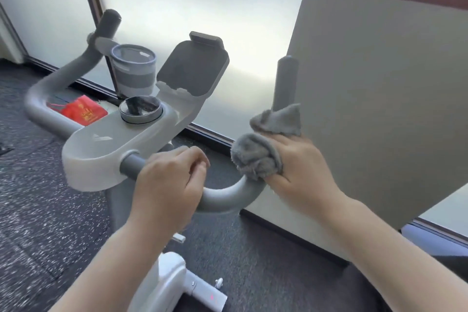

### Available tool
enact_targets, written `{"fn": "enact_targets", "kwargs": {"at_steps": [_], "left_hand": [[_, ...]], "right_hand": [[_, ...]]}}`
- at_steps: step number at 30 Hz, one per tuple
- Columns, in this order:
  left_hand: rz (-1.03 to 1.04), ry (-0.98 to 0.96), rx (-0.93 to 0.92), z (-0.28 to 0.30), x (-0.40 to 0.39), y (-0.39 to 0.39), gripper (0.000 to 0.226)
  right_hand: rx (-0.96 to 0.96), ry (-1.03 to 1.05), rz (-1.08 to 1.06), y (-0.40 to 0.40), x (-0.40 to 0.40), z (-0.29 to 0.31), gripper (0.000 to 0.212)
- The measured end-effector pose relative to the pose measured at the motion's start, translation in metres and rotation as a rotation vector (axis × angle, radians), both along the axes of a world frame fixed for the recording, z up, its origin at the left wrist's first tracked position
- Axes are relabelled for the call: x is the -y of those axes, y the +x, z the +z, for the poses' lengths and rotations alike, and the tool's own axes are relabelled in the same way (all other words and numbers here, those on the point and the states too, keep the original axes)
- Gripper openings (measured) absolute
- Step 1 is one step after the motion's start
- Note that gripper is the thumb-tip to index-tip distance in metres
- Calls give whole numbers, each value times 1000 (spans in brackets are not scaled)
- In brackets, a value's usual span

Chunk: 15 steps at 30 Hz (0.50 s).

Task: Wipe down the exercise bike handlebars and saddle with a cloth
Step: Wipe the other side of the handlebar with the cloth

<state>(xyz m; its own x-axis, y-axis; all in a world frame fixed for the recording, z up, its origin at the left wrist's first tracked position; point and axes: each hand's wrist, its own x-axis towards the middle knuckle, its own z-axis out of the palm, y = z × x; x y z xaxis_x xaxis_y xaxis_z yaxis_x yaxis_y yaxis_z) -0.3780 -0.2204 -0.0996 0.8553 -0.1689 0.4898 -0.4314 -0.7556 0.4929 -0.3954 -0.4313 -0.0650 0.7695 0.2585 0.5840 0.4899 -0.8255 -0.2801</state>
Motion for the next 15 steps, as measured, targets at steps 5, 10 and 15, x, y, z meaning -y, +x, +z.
{"fn": "enact_targets", "kwargs": {"at_steps": [5,10,15], "left_hand": [[-3,51,74,-6,-6,-2,26],[73,-85,56,-7,-3,-4,24],[92,-78,69,-10,-2,-5,27]], "right_hand": [[-419,-753,-4,13,-42,43,23],[-977,-564,13,33,-86,40,36],[-1120,-288,28,31,-93,36,41]]}}
